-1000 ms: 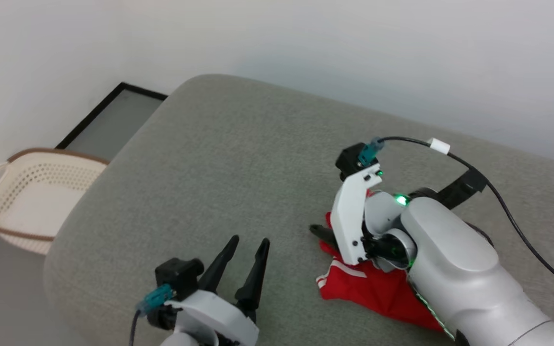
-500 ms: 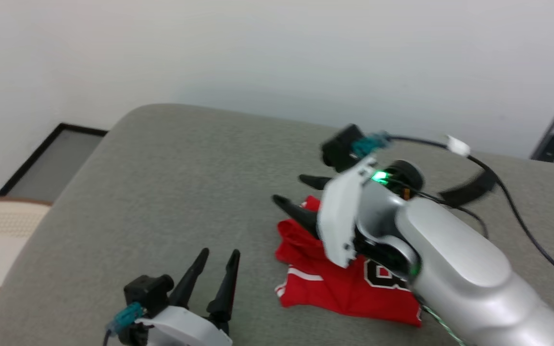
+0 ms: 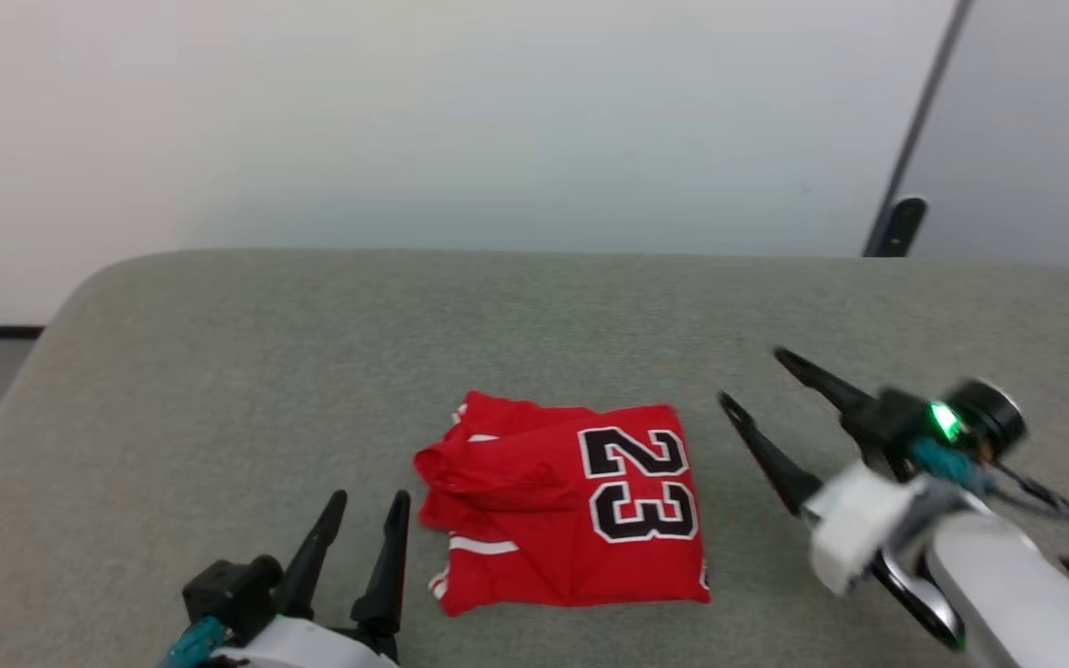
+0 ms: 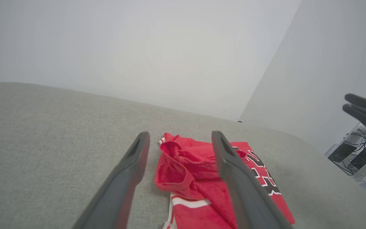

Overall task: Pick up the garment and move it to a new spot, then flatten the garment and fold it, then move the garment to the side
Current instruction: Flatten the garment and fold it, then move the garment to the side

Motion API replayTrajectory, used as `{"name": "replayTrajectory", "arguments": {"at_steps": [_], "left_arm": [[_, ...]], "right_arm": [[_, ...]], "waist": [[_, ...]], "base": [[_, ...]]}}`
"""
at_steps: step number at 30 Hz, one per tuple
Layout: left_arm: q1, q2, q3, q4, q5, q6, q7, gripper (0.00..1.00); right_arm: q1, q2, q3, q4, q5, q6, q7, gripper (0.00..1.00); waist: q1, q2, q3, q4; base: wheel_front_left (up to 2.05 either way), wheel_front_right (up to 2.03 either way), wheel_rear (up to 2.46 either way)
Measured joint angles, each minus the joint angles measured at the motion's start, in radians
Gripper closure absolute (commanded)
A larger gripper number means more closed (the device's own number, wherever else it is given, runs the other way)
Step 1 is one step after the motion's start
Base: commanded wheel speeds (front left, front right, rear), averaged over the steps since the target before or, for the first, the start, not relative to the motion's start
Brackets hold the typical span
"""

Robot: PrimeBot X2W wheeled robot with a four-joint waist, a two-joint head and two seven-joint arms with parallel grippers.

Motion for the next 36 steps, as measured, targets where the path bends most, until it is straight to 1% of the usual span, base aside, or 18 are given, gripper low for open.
{"name": "replayTrajectory", "arguments": {"at_steps": [2, 5, 7, 10, 14, 18, 21, 25, 30, 36], "left_arm": [[0.013, -0.002, 0.017, -0.014, 0.014, 0.000, 0.000, 0.00], [0.035, -0.014, 0.041, -0.033, 0.028, 0.000, 0.000, 0.00], [0.049, -0.019, 0.050, -0.041, 0.030, 0.000, 0.000, 0.00], [0.057, -0.016, 0.058, -0.056, 0.035, 0.000, 0.000, 0.00], [0.075, -0.012, 0.076, -0.077, 0.038, 0.000, 0.000, 0.00], [0.089, -0.010, 0.096, -0.097, 0.053, 0.000, 0.000, 0.00], [0.091, -0.009, 0.101, -0.120, 0.073, 0.000, 0.000, 0.00], [0.095, -0.015, 0.099, -0.128, 0.093, 0.000, 0.000, 0.00], [0.095, -0.018, 0.088, -0.128, 0.103, 0.000, 0.000, 0.00], [0.089, -0.016, 0.070, -0.121, 0.107, 0.000, 0.000, 0.00]], "right_arm": [[0.058, -0.001, -0.058, 0.012, -0.066, 0.000, -0.032, 0.00], [0.144, 0.023, -0.170, 0.016, -0.116, 0.000, -0.050, 0.00], [0.193, 0.033, -0.223, 0.008, -0.157, 0.000, -0.054, 0.00], [0.254, 0.049, -0.346, -0.030, -0.200, 0.000, -0.055, 0.00], [0.351, 0.074, -0.481, -0.083, -0.261, 0.000, -0.055, 0.00], [0.416, 0.097, -0.569, -0.116, -0.305, 0.000, -0.055, 0.00], [0.445, 0.110, -0.620, -0.132, -0.330, 0.000, -0.055, 0.00], [0.474, 0.128, -0.652, -0.146, -0.351, 0.000, -0.055, 0.00], [0.489, 0.148, -0.665, -0.160, -0.359, 0.000, -0.055, 0.00], [0.490, 0.152, -0.654, -0.160, -0.364, 0.000, -0.055, 0.00]], "waist": [[0.0000, 0.0000, -0.002, -0.020], [0.0000, 0.0000, -0.005, -0.045], [0.0000, 0.0000, -0.007, -0.060], [0.0000, 0.0000, -0.007, -0.077], [0.0000, 0.0000, -0.006, -0.091], [0.0000, 0.0000, -0.002, -0.095], [0.0000, 0.0000, -0.002, -0.093], [0.0000, 0.0000, -0.001, -0.087], [0.0000, 0.0000, 0.001, -0.079], [0.0000, 0.0000, 0.002, -0.059]], "base": [[0.00, 0.00, 0.00], [0.00, 0.00, 0.00], [0.00, 0.00, 0.00], [0.00, 0.00, 0.00], [0.00, 0.00, 0.00], [0.00, 0.00, 0.00], [0.00, 0.00, 0.00], [0.00, 0.00, 0.00], [0.00, 0.00, 0.00], [0.00, 0.00, 0.00]]}}
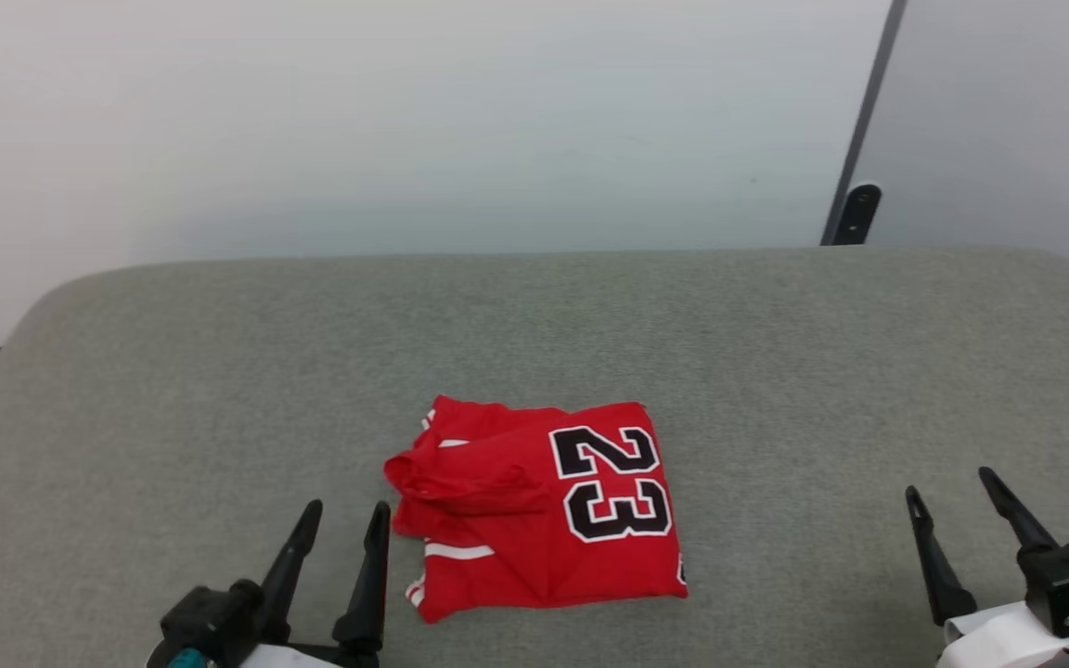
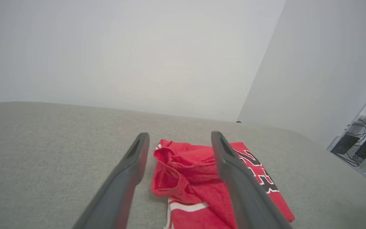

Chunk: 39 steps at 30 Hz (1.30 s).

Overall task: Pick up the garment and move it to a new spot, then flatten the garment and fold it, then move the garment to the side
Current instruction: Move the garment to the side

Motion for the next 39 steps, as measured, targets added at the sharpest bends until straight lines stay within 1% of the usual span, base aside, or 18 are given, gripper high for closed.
{"name": "replayTrajectory", "arguments": {"at_steps": [5, 15, 21, 25, 27, 30, 36, 39], "left_arm": [[-0.013, 0.007, 0.014, 0.016, 0.014, 0.000, 0.000, 0.00], [-0.005, 0.011, 0.125, 0.018, 0.071, 0.000, 0.000, 0.00], [0.009, -0.005, 0.156, 0.000, 0.098, 0.000, 0.000, 0.00], [0.017, -0.015, 0.151, -0.005, 0.105, 0.000, 0.000, 0.00], [0.016, -0.016, 0.141, -0.010, 0.105, 0.000, 0.000, 0.00], [0.011, -0.016, 0.121, -0.015, 0.105, 0.000, 0.000, 0.00], [-0.007, -0.021, 0.077, -0.007, 0.095, 0.000, 0.000, 0.00], [-0.019, -0.028, 0.058, -0.002, 0.084, 0.000, 0.000, 0.00]], "right_arm": [[0.000, 0.013, 0.031, -0.003, 0.000, 0.000, 0.000, 0.00], [-0.006, 0.060, 0.098, 0.021, -0.002, 0.000, -0.002, 0.00], [-0.006, 0.063, 0.105, 0.040, -0.002, 0.000, -0.002, 0.00], [-0.020, 0.054, 0.119, 0.111, 0.012, 0.000, 0.002, 0.00], [-0.052, 0.041, 0.137, 0.155, 0.044, 0.000, 0.052, 0.00], [-0.125, 0.008, 0.182, 0.198, 0.099, 0.000, 0.170, 0.00], [-0.243, -0.070, 0.254, 0.254, 0.250, 0.000, 0.454, 0.00], [-0.281, -0.086, 0.272, 0.264, 0.333, 0.000, 0.579, 0.00]], "waist": [[0.0000, 0.0000, -0.004, 0.043], [0.0000, 0.0000, -0.023, 0.183], [0.0000, 0.0000, -0.038, 0.265], [0.0000, 0.0000, -0.047, 0.299], [0.0000, 0.0000, -0.050, 0.307], [0.0000, 0.0000, -0.043, 0.309], [0.0000, 0.0000, -0.023, 0.324], [0.0000, 0.0000, -0.012, 0.340]], "base": [[0.00, 0.00, 0.00], [0.00, 0.00, 0.00], [0.00, 0.00, 0.00], [0.00, 0.00, 0.00], [0.00, 0.00, 0.00], [0.00, 0.00, 0.00], [0.00, 0.00, 0.00], [0.00, 0.00, 0.00]]}}
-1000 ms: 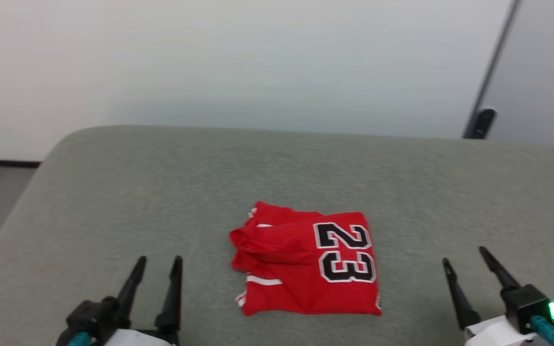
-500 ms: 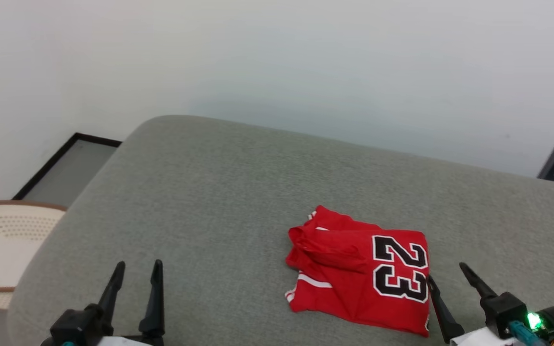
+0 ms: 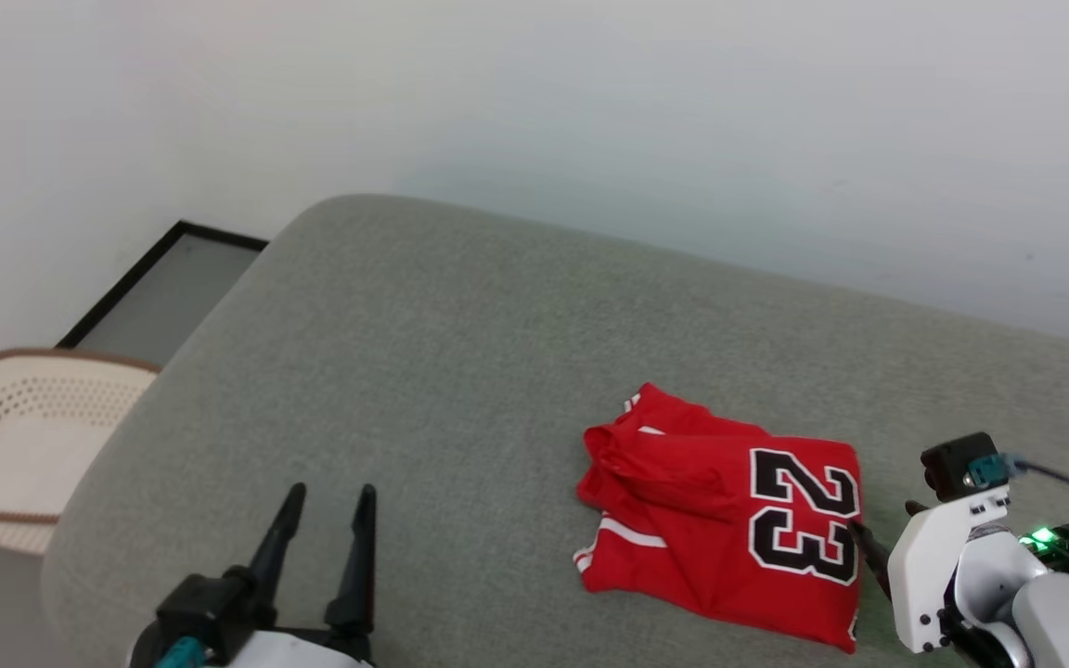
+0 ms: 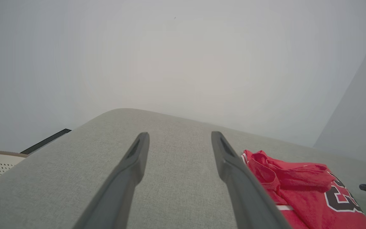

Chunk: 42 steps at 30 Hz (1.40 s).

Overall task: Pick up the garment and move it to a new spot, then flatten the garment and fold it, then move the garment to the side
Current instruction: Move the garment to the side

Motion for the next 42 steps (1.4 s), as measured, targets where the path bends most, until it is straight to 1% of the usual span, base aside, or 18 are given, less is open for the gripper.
{"name": "replayTrajectory", "arguments": {"at_steps": [3, 8, 12, 17, 18, 19, 20, 25, 31, 36, 42], "left_arm": [[-0.006, -0.006, -0.021, 0.007, -0.008, 0.000, 0.000, 0.00], [-0.044, -0.023, -0.038, 0.008, -0.021, 0.000, 0.000, 0.00], [-0.067, -0.036, -0.053, 0.015, -0.028, 0.000, 0.000, 0.00], [-0.087, -0.046, -0.067, 0.026, -0.035, 0.000, 0.000, 0.00], [-0.088, -0.048, -0.070, 0.028, -0.037, 0.000, 0.000, 0.00], [-0.089, -0.049, -0.072, 0.031, -0.040, 0.000, 0.000, 0.00], [-0.092, -0.050, -0.075, 0.033, -0.041, 0.000, 0.000, 0.00], [-0.101, -0.053, -0.074, 0.040, -0.044, 0.000, 0.000, 0.00], [-0.100, -0.053, -0.058, 0.042, -0.053, 0.000, 0.000, 0.00], [-0.098, -0.048, -0.055, 0.042, -0.053, 0.000, 0.000, 0.00], [-0.096, -0.033, -0.063, 0.048, -0.056, 0.000, 0.000, 0.00]], "right_arm": [[-0.026, -0.015, 0.017, 0.008, 0.049, 0.000, 0.111, 0.00], [-0.070, -0.022, 0.005, 0.034, 0.065, 0.000, 0.257, 0.00], [-0.101, 0.010, -0.020, 0.062, 0.080, 0.000, 0.330, 0.00], [-0.149, 0.027, -0.027, 0.098, 0.090, 0.000, 0.427, 0.00], [-0.159, 0.026, -0.026, 0.104, 0.091, -0.001, 0.442, 0.33], [-0.166, 0.025, -0.026, 0.107, 0.097, -0.001, 0.452, 0.87], [-0.171, 0.024, -0.030, 0.111, 0.109, -0.001, 0.455, 1.00], [-0.183, 0.019, -0.023, 0.114, 0.133, -0.001, 0.468, 1.00], [-0.187, 0.008, -0.044, 0.109, 0.147, 0.002, 0.447, 1.00], [-0.197, -0.036, -0.063, 0.099, 0.153, 0.000, 0.438, 1.00], [-0.214, -0.072, -0.069, 0.081, 0.159, 0.000, 0.431, 1.00]], "waist": [[0.0000, 0.0000, 0.017, 0.017], [0.0000, 0.0000, 0.065, 0.040], [0.0000, 0.0000, 0.107, 0.061], [0.0000, 0.0000, 0.147, 0.091], [0.0000, 0.0000, 0.152, 0.097], [0.0000, 0.0000, 0.157, 0.102], [0.0000, 0.0000, 0.161, 0.108], [0.0000, 0.0000, 0.170, 0.125], [0.0000, 0.0000, 0.164, 0.112], [0.0000, 0.0000, 0.155, 0.090], [0.0000, 0.0000, 0.139, 0.059]], "base": [[0.00, 0.00, 0.00], [0.00, 0.00, 0.00], [0.00, 0.00, 0.00], [0.00, 0.00, 0.00], [0.00, 0.00, 0.00], [0.00, 0.00, 0.00], [0.00, 0.00, 0.00], [0.00, 0.00, 0.00], [0.00, 0.00, 0.00], [0.00, 0.00, 0.00], [0.00, 0.00, 0.00]]}}
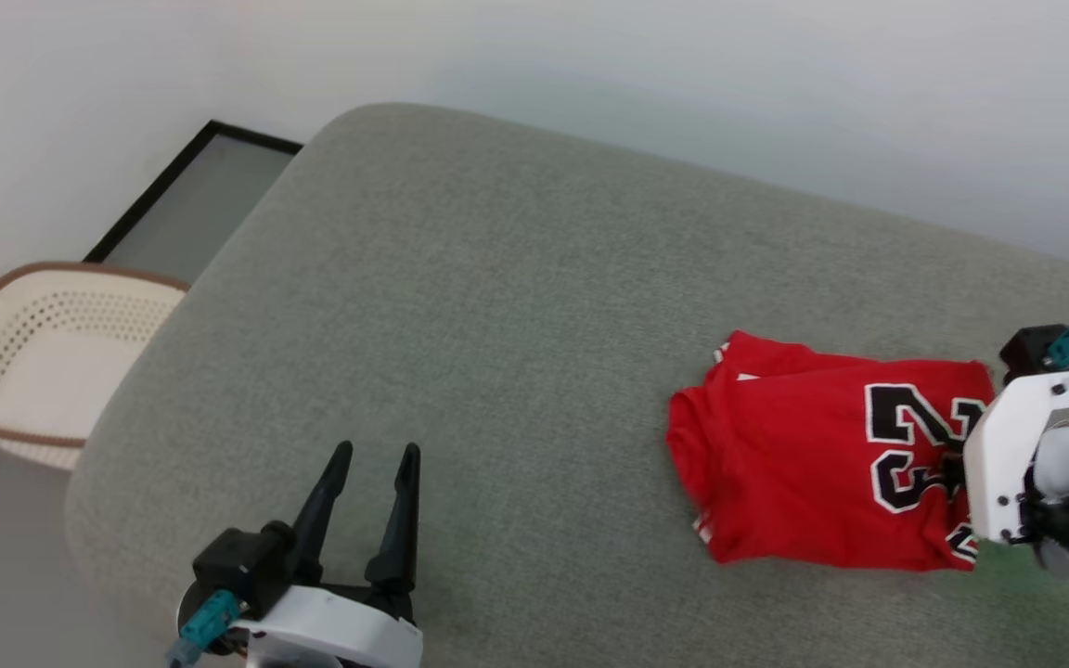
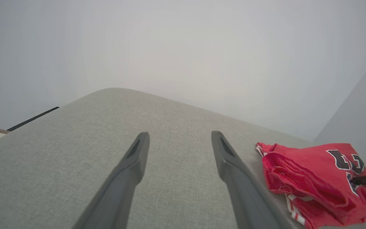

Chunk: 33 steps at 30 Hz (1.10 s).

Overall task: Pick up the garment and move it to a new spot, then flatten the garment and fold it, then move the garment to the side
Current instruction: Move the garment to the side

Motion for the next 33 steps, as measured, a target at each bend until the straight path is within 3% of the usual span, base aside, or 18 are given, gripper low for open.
{"name": "replayTrajectory", "arguments": {"at_steps": [18, 33], "left_arm": [[-0.019, 0.052, -0.070, -0.011, -0.006, 0.000, 0.000, 0.00], [-0.124, 0.097, -0.122, -0.009, -0.007, 0.000, 0.000, 0.00]], "right_arm": [[-0.089, -0.153, 0.031, -0.040, -0.002, 0.000, -0.004, 1.00], [-0.150, -0.285, 0.023, -0.053, 0.016, 0.000, -0.086, 1.00]], "waist": [[0.0000, 0.0000, -0.017, -0.109], [0.0000, 0.0000, 0.069, -0.266]], "base": [[0.00, 0.00, 0.00], [0.00, 0.00, 0.00]]}}
